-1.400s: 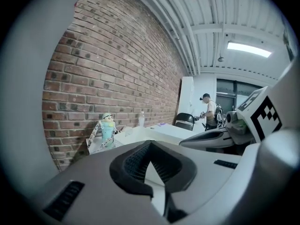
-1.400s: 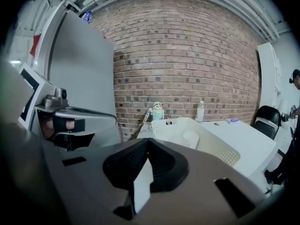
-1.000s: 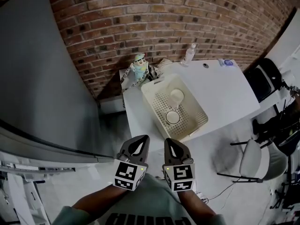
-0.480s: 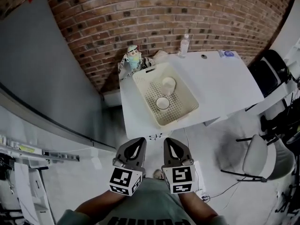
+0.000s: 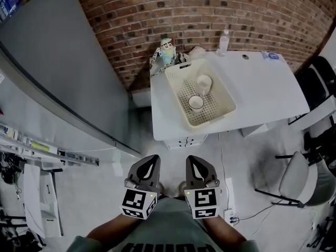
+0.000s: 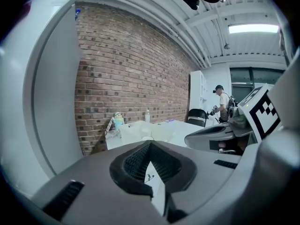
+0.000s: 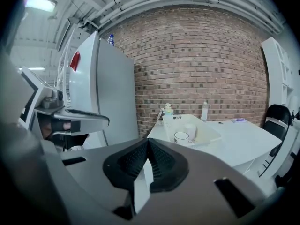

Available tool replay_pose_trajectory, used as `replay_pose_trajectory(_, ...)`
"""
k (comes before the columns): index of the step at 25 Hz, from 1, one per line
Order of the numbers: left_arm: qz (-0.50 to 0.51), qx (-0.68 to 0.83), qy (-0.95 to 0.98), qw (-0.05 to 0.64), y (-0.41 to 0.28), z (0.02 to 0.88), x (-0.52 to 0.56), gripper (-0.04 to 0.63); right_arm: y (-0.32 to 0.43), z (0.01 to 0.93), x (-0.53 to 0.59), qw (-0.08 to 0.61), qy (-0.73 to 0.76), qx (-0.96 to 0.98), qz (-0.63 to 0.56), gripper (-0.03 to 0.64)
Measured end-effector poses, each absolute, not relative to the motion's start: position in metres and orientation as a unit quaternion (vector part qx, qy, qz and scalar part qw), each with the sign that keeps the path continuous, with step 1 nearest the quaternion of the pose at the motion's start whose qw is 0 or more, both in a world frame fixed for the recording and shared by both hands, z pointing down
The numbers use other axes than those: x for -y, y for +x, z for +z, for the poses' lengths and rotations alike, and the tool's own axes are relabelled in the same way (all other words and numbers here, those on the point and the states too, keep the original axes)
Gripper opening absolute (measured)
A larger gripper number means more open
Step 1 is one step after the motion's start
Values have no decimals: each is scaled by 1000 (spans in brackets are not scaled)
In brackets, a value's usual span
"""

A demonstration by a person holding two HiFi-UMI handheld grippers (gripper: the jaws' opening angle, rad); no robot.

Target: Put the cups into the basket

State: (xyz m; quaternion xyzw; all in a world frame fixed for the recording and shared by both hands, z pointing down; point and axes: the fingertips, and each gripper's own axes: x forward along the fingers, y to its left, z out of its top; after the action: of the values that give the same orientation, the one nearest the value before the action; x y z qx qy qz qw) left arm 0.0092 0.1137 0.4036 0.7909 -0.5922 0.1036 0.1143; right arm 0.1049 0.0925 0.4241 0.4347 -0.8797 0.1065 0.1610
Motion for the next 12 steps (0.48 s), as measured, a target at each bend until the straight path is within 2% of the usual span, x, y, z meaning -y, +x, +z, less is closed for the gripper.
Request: replay_pose_trajectory(12,95,555,818,112,-13,401,-133,-2,71,435,-122,189,445,868,110,11)
